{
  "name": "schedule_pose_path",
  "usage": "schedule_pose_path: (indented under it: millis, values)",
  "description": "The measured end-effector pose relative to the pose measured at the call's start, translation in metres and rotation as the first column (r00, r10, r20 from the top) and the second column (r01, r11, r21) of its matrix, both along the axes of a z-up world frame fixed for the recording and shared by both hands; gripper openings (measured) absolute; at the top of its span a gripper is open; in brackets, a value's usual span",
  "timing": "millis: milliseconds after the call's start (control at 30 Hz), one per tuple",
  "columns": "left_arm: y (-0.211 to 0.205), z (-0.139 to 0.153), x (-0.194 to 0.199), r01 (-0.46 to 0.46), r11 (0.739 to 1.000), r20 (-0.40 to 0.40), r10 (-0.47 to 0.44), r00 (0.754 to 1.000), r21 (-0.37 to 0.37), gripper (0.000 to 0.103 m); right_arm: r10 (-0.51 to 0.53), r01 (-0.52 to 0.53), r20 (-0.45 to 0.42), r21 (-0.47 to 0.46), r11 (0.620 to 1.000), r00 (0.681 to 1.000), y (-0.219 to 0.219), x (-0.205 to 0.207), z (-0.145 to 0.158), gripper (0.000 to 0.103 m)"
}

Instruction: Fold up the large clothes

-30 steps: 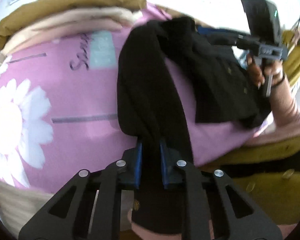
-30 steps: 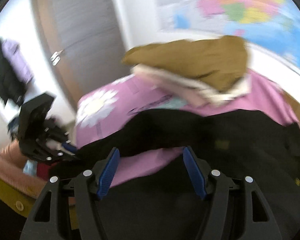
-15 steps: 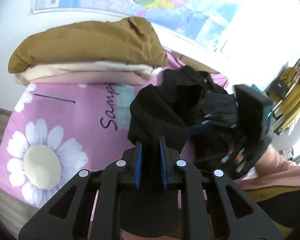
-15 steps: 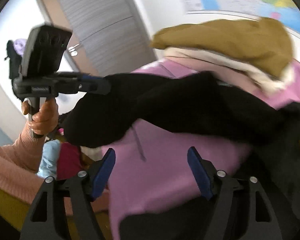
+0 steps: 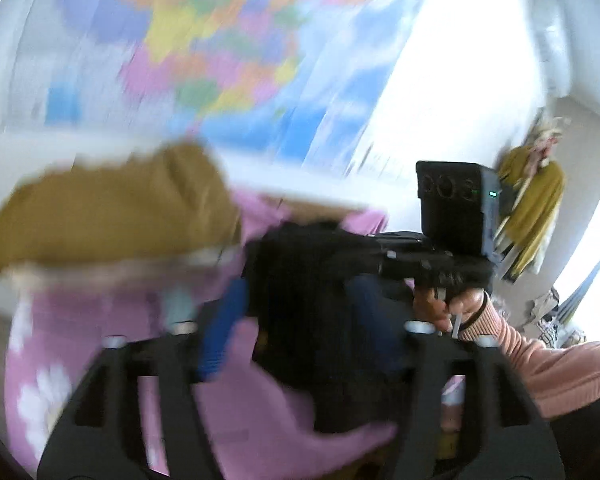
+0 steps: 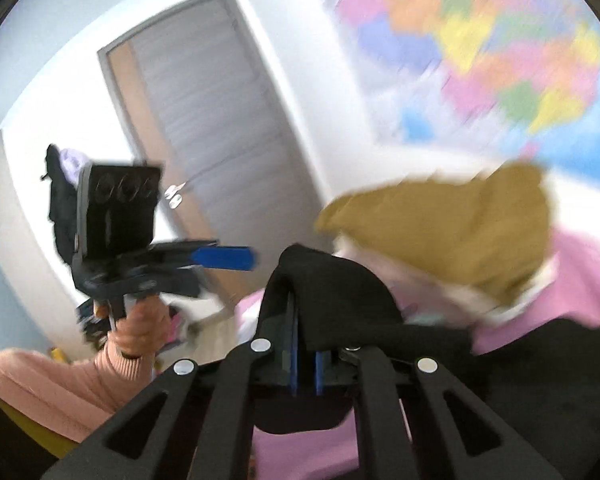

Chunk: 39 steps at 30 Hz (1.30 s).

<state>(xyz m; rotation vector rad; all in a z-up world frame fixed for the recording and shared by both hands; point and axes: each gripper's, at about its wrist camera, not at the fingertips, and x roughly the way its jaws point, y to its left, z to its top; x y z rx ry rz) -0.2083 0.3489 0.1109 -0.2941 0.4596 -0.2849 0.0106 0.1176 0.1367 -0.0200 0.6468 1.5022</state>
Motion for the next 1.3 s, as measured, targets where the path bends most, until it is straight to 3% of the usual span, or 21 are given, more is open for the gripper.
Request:
schedule_pose_path:
  millis: [67, 133, 200, 267, 300, 400, 500, 533, 567, 633, 700, 733, 800, 900, 1000, 1067, 1100, 1167, 1200, 1300]
  values:
    - [-0.007, 0.01, 0.004, 0.021, 1.0, 0.076, -0.02, 0.997, -0.005, 0.08, -0.06, 0.061, -0.017, 0.034, 0.998, 0.998, -0.032, 0.022, 0.021, 0.006]
    - [-0.019, 0.009, 0.018, 0.036, 0.999, 0.092, -0.037, 0.995, 0.008, 0.084, -0.131, 0.133, -0.026, 0.051, 0.99, 0.991, -0.066, 0.046, 0.033, 0.006]
    - [-0.038, -0.004, 0.041, 0.046, 0.997, 0.05, -0.049, 0.998, 0.056, 0.085, -0.166, 0.174, -0.123, 0.052, 0.983, 0.978, -0.105, 0.081, 0.028, 0.007]
    - [-0.056, -0.025, 0.067, 0.062, 0.994, -0.015, -0.061, 0.998, 0.092, 0.085, -0.212, 0.22, -0.197, 0.021, 0.975, 0.957, -0.134, 0.105, 0.009, 0.015]
    - [-0.071, -0.043, 0.088, 0.074, 0.99, -0.073, -0.066, 0.995, 0.119, 0.085, -0.223, 0.23, -0.223, 0.005, 0.973, 0.949, -0.142, 0.11, -0.001, 0.026]
    - [-0.097, -0.085, 0.129, 0.099, 0.98, -0.204, -0.063, 0.977, 0.174, 0.084, -0.324, 0.304, -0.329, -0.113, 0.946, 0.887, -0.174, 0.129, -0.058, 0.039]
    - [-0.116, -0.128, 0.163, 0.082, 0.958, -0.322, 0.011, 0.947, 0.276, 0.072, -0.447, 0.368, -0.423, -0.259, 0.893, 0.788, -0.205, 0.137, -0.125, 0.057]
    - [-0.118, -0.14, 0.174, 0.085, 0.952, -0.354, 0.026, 0.935, 0.295, 0.072, -0.502, 0.392, -0.454, -0.318, 0.863, 0.736, -0.218, 0.138, -0.147, 0.061]
    - [-0.117, -0.149, 0.181, 0.09, 0.957, -0.379, 0.023, 0.925, 0.277, 0.072, -0.528, 0.401, -0.485, -0.347, 0.848, 0.697, -0.229, 0.139, -0.164, 0.064]
    - [-0.111, -0.155, 0.188, 0.081, 0.968, -0.395, 0.019, 0.919, 0.237, 0.07, -0.577, 0.441, -0.488, -0.372, 0.817, 0.655, -0.253, 0.129, -0.179, 0.067]
    - [-0.105, -0.155, 0.189, 0.066, 0.974, -0.389, 0.023, 0.921, 0.215, 0.07, -0.594, 0.475, -0.463, -0.357, 0.804, 0.658, -0.266, 0.121, -0.176, 0.074]
    - [-0.104, -0.155, 0.189, 0.066, 0.975, -0.386, 0.021, 0.922, 0.212, 0.07, -0.597, 0.492, -0.434, -0.339, 0.802, 0.675, -0.27, 0.113, -0.169, 0.082]
    - [-0.104, -0.156, 0.189, 0.065, 0.971, -0.383, 0.029, 0.923, 0.231, 0.068, -0.62, 0.528, -0.349, -0.328, 0.784, 0.703, -0.268, 0.1, -0.155, 0.084]
    - [-0.115, -0.157, 0.189, 0.073, 0.958, -0.378, 0.039, 0.925, 0.278, 0.057, -0.544, 0.494, -0.192, -0.256, 0.831, 0.817, -0.228, 0.075, -0.125, 0.09]
    - [-0.123, -0.16, 0.193, 0.077, 0.948, -0.379, 0.049, 0.924, 0.31, 0.053, -0.473, 0.439, -0.103, -0.241, 0.866, 0.875, -0.193, 0.067, -0.119, 0.095]
    - [-0.126, -0.162, 0.195, 0.079, 0.946, -0.383, 0.051, 0.922, 0.315, 0.051, -0.452, 0.436, 0.015, -0.29, 0.852, 0.892, -0.155, 0.062, -0.123, 0.095]
    - [-0.126, -0.162, 0.195, 0.071, 0.944, -0.382, 0.06, 0.922, 0.321, 0.051, -0.448, 0.449, 0.082, -0.32, 0.834, 0.89, -0.136, 0.064, -0.129, 0.09]
    - [-0.123, -0.163, 0.195, 0.057, 0.947, -0.385, 0.074, 0.92, 0.317, 0.048, -0.464, 0.471, 0.114, -0.361, 0.805, 0.879, -0.121, 0.076, -0.136, 0.05]
    - [-0.12, -0.164, 0.195, 0.04, 0.946, -0.388, 0.094, 0.917, 0.322, 0.045, -0.475, 0.469, 0.078, -0.366, 0.804, 0.876, -0.118, 0.084, -0.136, 0.024]
    - [-0.101, -0.168, 0.195, -0.034, 0.951, -0.415, 0.167, 0.894, 0.309, 0.041, -0.535, 0.511, -0.119, -0.181, 0.84, 0.837, -0.164, 0.107, -0.109, 0.012]
